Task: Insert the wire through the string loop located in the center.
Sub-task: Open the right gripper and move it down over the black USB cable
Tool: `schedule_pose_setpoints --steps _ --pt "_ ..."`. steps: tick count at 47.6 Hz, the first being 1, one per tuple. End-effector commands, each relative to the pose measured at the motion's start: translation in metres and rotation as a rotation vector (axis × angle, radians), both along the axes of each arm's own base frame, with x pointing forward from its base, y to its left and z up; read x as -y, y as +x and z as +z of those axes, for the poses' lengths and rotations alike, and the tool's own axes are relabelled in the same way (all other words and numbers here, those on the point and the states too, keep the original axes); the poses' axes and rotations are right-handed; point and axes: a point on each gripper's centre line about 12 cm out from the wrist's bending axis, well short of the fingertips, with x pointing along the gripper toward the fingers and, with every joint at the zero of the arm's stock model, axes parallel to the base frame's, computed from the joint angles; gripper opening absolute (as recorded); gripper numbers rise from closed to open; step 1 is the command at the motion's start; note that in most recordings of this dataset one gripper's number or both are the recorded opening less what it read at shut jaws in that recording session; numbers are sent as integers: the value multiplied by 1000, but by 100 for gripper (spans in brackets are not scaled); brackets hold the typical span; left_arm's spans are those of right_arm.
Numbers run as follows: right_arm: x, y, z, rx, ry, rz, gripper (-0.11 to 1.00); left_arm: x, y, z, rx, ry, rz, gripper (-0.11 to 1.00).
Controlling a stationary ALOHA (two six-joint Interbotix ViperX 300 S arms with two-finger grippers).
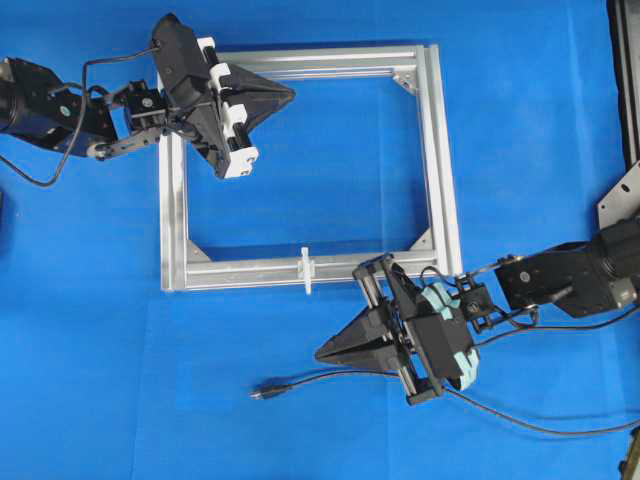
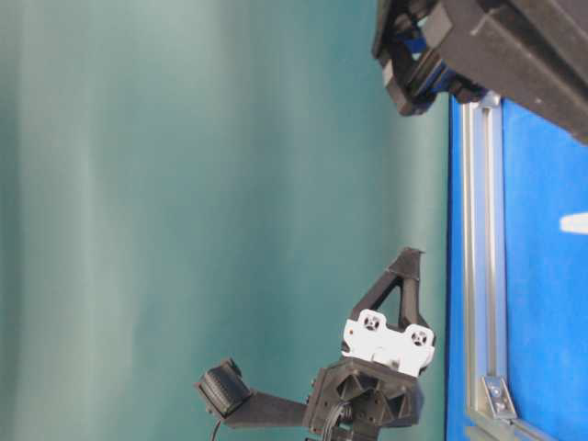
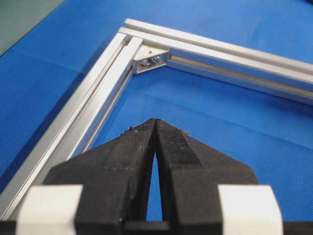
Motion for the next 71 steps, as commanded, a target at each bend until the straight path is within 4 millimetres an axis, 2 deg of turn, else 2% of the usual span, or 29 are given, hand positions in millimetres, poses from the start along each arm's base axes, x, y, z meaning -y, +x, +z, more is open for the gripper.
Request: schedule_pose_setpoints --steps 1,6,19,31,35,38,41,48,50,57,64,71 --pt "-5 3 28 71 24 10 0 3 1 18 25 5 -17 0" --pt "-5 3 28 39 15 6 -5 3 -1 15 12 1 -19 0" --pt "-15 -3 34 0 59 22 -5 5 -3 15 10 0 -21 0" --pt "-17 -3 33 -36 92 14 -3 5 -3 14 8 2 -23 0" --pt "-17 -3 33 -39 99 11 5 5 -3 14 8 3 -24 0" --pt "-17 -2 33 -39 100 10 18 5 -3 14 6 3 -24 0" --pt "-18 -1 34 -44 99 10 33 5 -3 14 6 3 -24 0" --pt "-18 -1 33 -61 92 8 77 5 -3 15 8 3 -24 0" --pt "-18 0 32 -67 92 4 86 5 -3 14 5 2 -24 0" --pt "-17 0 29 -88 89 -5 78 5 -3 14 6 3 -24 0" --pt "-18 1 22 -108 87 -10 78 5 -3 14 6 3 -24 0" --pt "-16 6 1 -164 101 -50 78 5 -3 14 6 3 -24 0"
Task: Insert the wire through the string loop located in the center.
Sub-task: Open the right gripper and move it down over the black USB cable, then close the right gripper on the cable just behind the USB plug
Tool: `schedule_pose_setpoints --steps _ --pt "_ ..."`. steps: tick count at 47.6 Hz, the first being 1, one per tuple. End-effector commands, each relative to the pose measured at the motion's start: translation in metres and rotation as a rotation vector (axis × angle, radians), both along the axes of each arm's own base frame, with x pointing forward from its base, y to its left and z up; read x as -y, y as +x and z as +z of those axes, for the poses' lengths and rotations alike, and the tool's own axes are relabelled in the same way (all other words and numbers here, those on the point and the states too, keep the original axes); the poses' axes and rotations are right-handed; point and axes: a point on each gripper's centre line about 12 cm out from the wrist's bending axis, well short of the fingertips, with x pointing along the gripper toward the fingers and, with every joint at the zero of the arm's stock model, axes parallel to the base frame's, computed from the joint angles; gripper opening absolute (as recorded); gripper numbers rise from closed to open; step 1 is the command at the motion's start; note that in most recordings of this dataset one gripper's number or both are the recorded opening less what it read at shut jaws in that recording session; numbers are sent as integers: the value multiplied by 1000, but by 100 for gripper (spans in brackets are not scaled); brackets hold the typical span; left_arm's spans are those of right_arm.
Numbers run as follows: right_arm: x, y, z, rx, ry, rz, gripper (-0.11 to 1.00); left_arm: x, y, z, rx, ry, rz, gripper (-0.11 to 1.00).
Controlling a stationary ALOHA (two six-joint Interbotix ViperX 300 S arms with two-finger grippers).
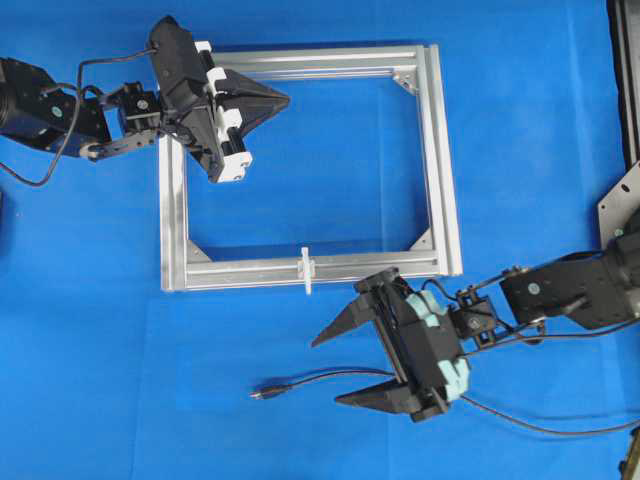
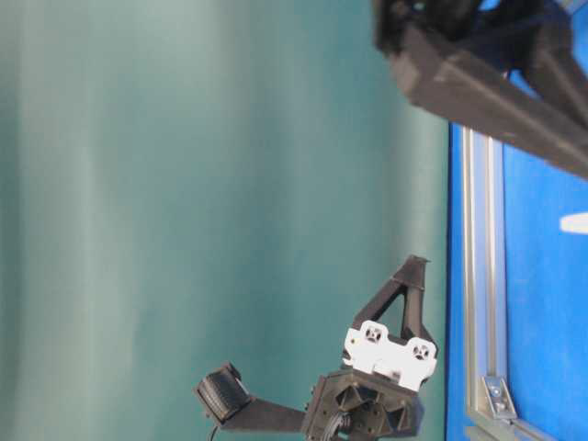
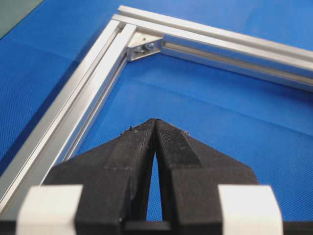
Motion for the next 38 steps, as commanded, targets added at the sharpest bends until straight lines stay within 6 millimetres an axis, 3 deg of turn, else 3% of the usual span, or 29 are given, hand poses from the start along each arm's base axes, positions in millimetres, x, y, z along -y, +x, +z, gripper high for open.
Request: schedule_pose_setpoints --steps 1,14,38 --pt "-2 8 -4 -7 21 -24 78 0 2 14 40 15 -4 0" --pt "-11 22 -34 -67 20 -39 78 0 4 16 45 16 -4 0" --pt "-14 33 -53 -98 21 -56 75 0 2 13 35 15 -3 0"
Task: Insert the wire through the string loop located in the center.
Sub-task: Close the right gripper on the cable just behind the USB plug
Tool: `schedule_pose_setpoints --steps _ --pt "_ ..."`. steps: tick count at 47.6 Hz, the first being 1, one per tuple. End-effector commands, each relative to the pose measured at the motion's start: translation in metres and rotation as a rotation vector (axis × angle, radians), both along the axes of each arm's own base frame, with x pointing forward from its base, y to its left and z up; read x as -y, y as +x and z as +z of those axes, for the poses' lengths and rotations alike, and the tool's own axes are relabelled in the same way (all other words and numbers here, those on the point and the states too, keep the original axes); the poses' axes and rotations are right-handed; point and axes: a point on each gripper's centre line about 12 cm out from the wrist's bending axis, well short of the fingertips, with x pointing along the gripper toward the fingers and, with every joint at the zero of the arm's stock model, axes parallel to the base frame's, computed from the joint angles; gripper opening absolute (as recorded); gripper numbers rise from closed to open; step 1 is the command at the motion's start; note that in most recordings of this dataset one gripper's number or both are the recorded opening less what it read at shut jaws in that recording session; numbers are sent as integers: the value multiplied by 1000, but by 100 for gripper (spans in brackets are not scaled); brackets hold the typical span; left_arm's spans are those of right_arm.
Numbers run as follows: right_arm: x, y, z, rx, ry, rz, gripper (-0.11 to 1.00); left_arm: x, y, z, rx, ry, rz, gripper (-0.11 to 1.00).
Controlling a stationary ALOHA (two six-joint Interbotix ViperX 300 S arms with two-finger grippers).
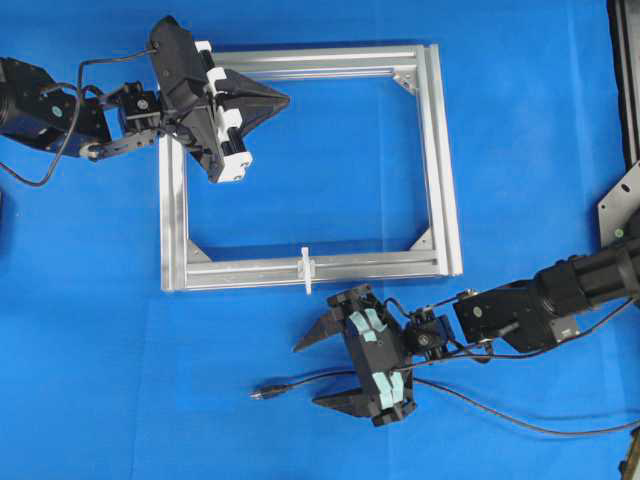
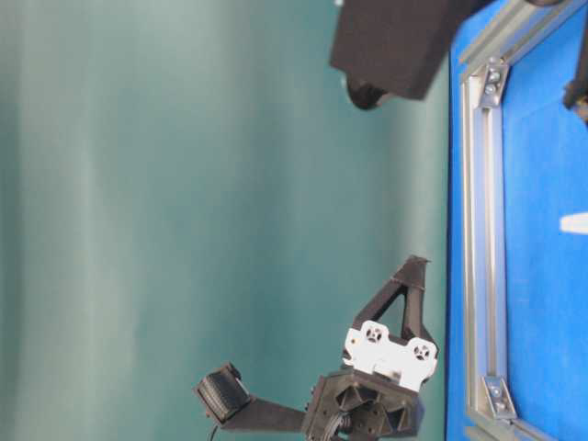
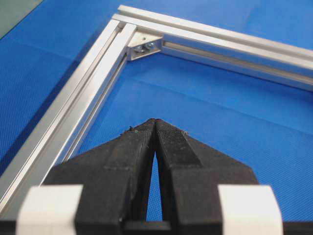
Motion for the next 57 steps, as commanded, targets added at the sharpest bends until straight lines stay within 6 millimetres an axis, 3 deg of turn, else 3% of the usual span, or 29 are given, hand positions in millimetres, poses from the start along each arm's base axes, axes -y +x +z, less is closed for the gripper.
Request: schedule_pose_setpoints --steps 1,9,19,25,45,57 --pt "-3 5 11 31 17 -3 74 0 2 14 37 14 -4 0" --pt "-2 4 10 29 13 -3 57 0 2 14 41 14 -4 0" --pt "-4 8 11 38 11 0 15 0 2 14 39 13 -4 0" --pt "-4 8 11 38 11 0 -1 0 2 14 39 13 -2 0" --pt "-4 8 13 39 19 -4 -2 0 1 13 36 12 -2 0" --pt "-4 7 37 37 20 -3 -2 0 2 14 39 13 -4 0"
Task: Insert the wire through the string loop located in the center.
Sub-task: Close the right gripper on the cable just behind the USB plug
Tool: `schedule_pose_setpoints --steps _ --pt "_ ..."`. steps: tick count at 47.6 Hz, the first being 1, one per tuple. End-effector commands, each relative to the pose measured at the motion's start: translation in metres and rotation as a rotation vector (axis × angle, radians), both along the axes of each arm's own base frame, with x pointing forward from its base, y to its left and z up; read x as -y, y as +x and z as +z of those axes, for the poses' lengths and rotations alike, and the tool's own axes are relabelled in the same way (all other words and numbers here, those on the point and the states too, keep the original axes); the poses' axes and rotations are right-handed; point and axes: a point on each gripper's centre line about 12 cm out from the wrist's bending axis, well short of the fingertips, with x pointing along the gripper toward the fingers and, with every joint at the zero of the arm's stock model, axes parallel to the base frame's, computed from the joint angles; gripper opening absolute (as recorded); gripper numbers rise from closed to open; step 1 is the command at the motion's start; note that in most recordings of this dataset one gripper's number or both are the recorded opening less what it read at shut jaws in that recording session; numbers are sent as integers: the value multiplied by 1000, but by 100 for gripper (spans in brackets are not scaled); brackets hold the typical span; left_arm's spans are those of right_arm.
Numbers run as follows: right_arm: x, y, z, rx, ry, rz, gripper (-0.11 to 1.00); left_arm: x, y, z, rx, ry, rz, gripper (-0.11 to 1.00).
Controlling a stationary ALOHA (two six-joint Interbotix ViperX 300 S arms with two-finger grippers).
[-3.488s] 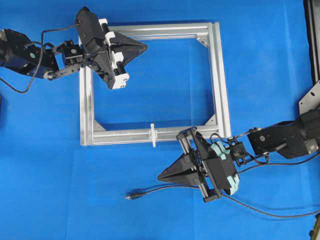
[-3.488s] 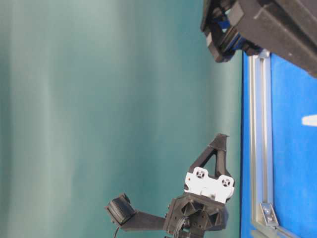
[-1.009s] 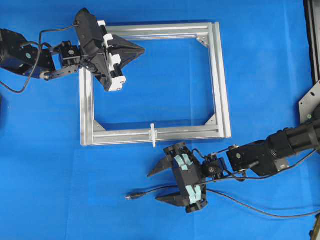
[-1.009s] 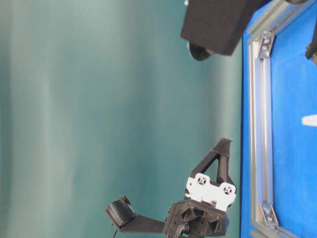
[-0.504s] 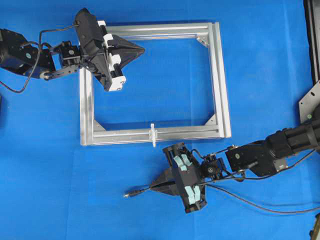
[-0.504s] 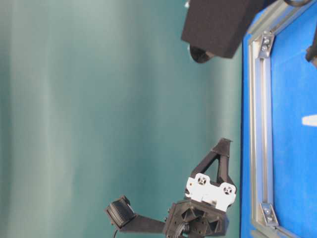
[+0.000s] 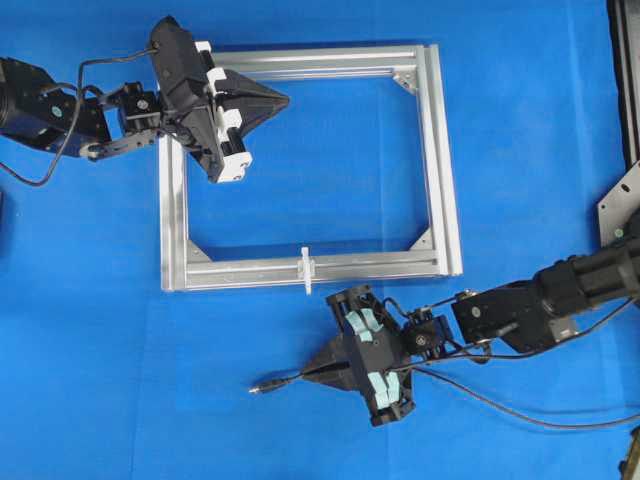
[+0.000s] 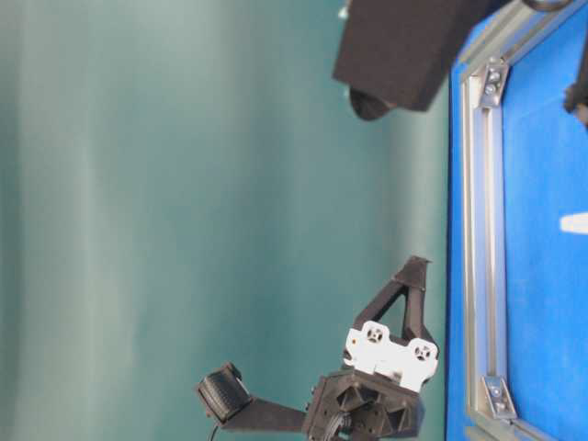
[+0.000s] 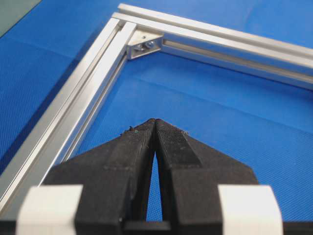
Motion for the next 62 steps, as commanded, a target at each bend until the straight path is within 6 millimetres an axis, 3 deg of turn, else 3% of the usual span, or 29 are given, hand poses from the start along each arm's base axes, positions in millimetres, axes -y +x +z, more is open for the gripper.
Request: schedule_pose_setpoints --steps 1,12,20,62 --pt "-3 5 32 51 22 0 -2 0 2 14 40 15 -4 0" --pt "-1 0 71 65 28 1 -2 0 2 13 37 14 -4 0" --pt "0 -3 85 58 25 3 -2 0 2 14 39 15 -4 0" --pt "0 -4 87 42 16 6 -2 5 1 12 32 11 -15 0"
